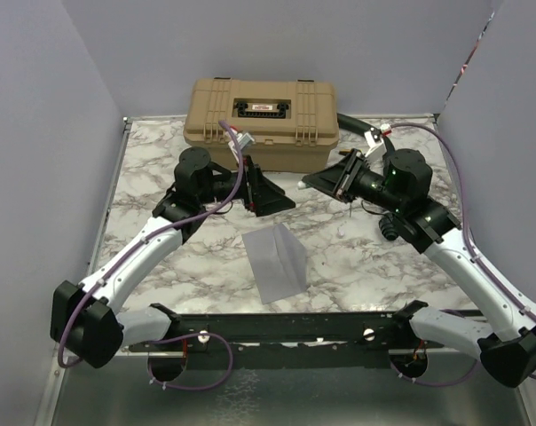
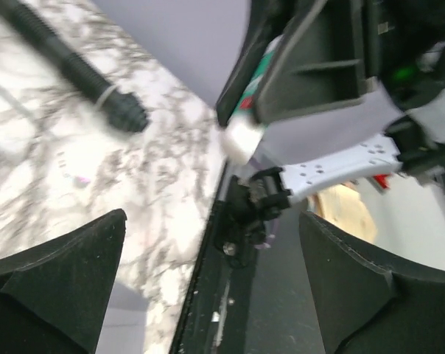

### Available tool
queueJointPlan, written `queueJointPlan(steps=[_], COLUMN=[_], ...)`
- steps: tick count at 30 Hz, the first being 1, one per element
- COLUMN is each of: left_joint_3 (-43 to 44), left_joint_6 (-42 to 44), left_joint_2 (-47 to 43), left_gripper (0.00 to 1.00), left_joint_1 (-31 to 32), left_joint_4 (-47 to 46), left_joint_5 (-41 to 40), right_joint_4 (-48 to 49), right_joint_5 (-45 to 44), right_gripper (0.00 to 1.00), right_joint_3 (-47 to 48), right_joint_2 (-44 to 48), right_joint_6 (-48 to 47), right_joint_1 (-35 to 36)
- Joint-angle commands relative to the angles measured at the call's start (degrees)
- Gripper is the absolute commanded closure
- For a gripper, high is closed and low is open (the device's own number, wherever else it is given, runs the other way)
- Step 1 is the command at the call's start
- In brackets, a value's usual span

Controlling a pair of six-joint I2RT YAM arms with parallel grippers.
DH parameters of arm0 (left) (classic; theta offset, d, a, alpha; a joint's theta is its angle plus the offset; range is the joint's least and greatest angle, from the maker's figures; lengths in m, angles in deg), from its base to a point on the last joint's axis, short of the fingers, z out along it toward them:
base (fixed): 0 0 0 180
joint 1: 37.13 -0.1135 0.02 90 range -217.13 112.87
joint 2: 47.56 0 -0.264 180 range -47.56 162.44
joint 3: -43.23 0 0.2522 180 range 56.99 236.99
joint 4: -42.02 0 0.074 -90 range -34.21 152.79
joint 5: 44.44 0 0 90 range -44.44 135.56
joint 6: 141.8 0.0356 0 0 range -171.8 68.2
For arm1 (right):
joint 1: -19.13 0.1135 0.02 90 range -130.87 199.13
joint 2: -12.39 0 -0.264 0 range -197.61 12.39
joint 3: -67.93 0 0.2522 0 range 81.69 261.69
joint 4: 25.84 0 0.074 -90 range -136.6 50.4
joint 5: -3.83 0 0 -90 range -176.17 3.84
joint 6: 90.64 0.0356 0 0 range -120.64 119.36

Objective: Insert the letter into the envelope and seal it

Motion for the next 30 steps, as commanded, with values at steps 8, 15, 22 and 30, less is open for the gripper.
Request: queueJointPlan(steps=[8, 15, 22, 30], left_joint_3=[-7.5, -15.5, -18.7, -25.3], left_joint_6=[3.5, -5.7, -8.3, -11.5], left_joint_2=[-7.1, -1.4, 5.0, 4.1], left_gripper=[0.45, 0.83, 0.94, 1.0], left_joint_1=[-1.1, -1.2, -1.1, -1.1], left_joint_4=[25.6, 22.8, 16.6, 12.1], left_joint_5=[-33.3, -35.3, -31.4, -35.5], right_joint_4=[-13.9, -13.3, -13.1, -10.7], right_joint_5=[-30.2, -48.1, -59.1, -67.9], right_gripper=[1.0, 1.0, 1.0, 1.0], right_joint_3=[9.7, 6.4, 4.4, 1.0], right_joint_2=[-14.1, -21.3, -29.9, -34.8], right_joint_6=[-21.2, -20.4, -19.7, -13.8], right_joint_1=[14.1, 25.8, 36.8, 41.3])
